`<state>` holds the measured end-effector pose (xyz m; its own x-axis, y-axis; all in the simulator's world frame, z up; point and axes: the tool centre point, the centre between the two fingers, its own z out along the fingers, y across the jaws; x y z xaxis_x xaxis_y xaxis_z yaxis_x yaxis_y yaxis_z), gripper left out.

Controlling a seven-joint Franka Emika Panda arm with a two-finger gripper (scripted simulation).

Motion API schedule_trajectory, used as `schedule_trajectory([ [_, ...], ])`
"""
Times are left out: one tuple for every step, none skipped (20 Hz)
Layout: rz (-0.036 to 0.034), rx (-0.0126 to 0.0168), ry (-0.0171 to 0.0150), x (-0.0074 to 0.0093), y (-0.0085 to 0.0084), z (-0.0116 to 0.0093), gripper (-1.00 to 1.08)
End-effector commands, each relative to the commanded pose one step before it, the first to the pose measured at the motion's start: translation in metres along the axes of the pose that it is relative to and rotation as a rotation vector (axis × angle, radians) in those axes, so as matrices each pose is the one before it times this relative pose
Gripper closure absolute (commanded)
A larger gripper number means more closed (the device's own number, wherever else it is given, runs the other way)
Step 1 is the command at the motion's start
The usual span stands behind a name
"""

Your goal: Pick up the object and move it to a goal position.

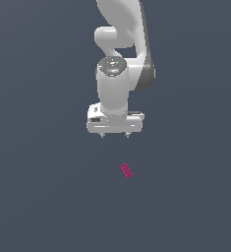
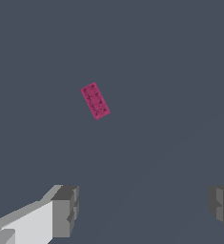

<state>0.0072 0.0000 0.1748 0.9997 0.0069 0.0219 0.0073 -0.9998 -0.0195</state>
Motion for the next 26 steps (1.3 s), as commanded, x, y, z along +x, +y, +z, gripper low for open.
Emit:
schedule_trajectory([
  [0.00000,0.00000,0.00000,0.00000,0.00001,0.00000,-0.92],
  [-0.00061,-0.00031,-0.00009,0.00002,-0.00024,0.00006,-0.92],
  [-0.00173,-0.00086,-0.00028,0.00007,-0.00066,0.00018,-0.92],
  [-0.00293,-0.00147,-0.00048,0.00011,-0.00116,0.00030,-0.92],
  [-0.00390,-0.00198,-0.00064,0.00015,-0.00152,0.00040,-0.92],
  [-0.00493,-0.00255,-0.00081,0.00017,-0.00196,0.00049,-0.92],
  [-0.00579,-0.00308,-0.00095,0.00017,-0.00235,0.00055,-0.92],
  [-0.00561,-0.00311,-0.00093,0.00012,-0.00237,0.00050,-0.92],
  [-0.00420,-0.00248,-0.00072,0.00003,-0.00186,0.00033,-0.92],
  [-0.00293,-0.00189,-0.00053,-0.00004,-0.00141,0.00019,-0.92],
  [-0.00163,-0.00124,-0.00033,-0.00011,-0.00090,0.00006,-0.92],
  [-0.00062,-0.00073,-0.00018,-0.00014,-0.00053,-0.00003,-0.92],
  [0.00000,0.00000,0.00000,-0.00013,-0.00026,-0.00010,-0.92],
  [0.00112,0.00041,0.00013,0.00001,0.00060,-0.00005,-0.92],
  [-0.00057,0.00039,0.00007,0.00032,0.00023,0.00021,-0.92],
  [-0.00224,0.00006,-0.00006,0.00061,-0.00005,0.00048,-0.92],
  [-0.00383,-0.00021,-0.00018,0.00092,-0.00029,0.00076,-0.92],
  [-0.00535,-0.00039,-0.00027,0.00123,-0.00049,0.00104,-0.92],
  [-0.00669,-0.00046,-0.00033,0.00155,-0.00058,0.00131,-0.92],
  [-0.00793,-0.00044,-0.00037,0.00186,-0.00064,0.00159,-0.92],
  [-0.00908,-0.00041,-0.00041,0.00215,-0.00066,0.00185,-0.92],
  [-0.01026,-0.00041,-0.00046,0.00244,-0.00072,0.00213,-0.92],
  [-0.01147,-0.00043,-0.00051,0.00271,-0.00080,0.00240,-0.92],
  [-0.01278,-0.00047,-0.00058,0.00299,-0.00089,0.00271,-0.92],
  [-0.01404,-0.00047,-0.00063,0.00326,-0.00096,0.00302,-0.92],
  [-0.01526,-0.00043,-0.00067,0.00353,-0.00099,0.00334,-0.92],
])
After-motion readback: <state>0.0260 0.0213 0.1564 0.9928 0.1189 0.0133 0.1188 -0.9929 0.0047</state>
